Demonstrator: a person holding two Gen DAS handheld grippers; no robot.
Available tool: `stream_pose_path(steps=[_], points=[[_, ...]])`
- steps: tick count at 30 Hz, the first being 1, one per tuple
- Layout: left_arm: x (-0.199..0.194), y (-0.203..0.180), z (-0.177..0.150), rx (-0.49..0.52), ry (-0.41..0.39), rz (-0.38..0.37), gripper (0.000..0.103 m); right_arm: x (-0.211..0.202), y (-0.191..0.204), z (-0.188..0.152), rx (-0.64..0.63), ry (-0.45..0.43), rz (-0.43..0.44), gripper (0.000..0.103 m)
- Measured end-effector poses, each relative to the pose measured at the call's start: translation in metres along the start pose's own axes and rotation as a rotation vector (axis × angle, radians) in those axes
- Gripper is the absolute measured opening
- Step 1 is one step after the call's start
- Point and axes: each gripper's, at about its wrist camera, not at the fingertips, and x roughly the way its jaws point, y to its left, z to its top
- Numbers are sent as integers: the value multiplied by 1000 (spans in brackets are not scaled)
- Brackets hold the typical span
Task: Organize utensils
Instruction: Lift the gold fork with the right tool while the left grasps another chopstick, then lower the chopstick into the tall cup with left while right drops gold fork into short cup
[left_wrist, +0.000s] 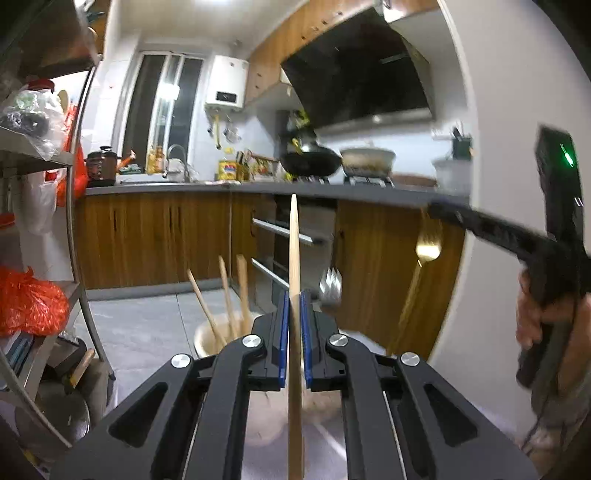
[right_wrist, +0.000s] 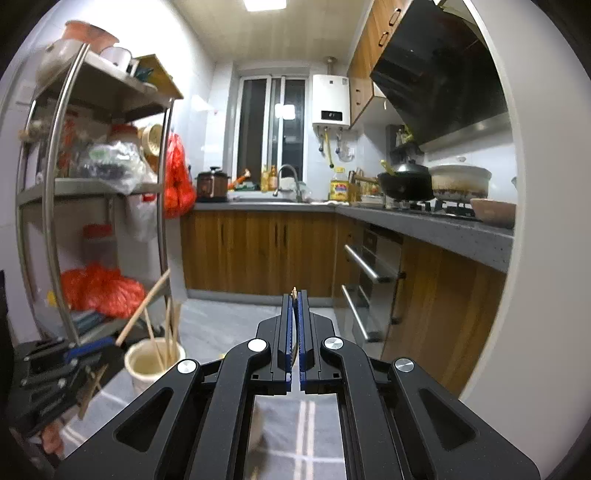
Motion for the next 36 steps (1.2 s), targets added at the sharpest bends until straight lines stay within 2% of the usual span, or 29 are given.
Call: stream_pose_path(steps=[7, 14, 18, 23, 29, 33, 36], points=[[34, 28, 22, -73, -62, -10, 6, 17, -4, 16, 62, -46, 15, 3], [64, 56, 15, -172, -49, -14, 6, 32, -10, 17, 106, -85, -19, 3], [73, 58, 8, -160, -67, 19, 6, 39, -12, 12, 89, -86, -66, 3], [70, 46, -3, -99, -103, 60, 6, 44, -14, 6, 71, -75, -98, 3], [48, 36, -11, -22, -111, 75, 6, 54, -2, -8, 4, -32, -92, 3], [35, 37, -16, -14, -62, 85, 6, 58, 4, -16, -30, -12, -58, 3], [29, 46, -22, -63, -7, 99, 6, 62, 8, -22, -45, 6, -43, 3]])
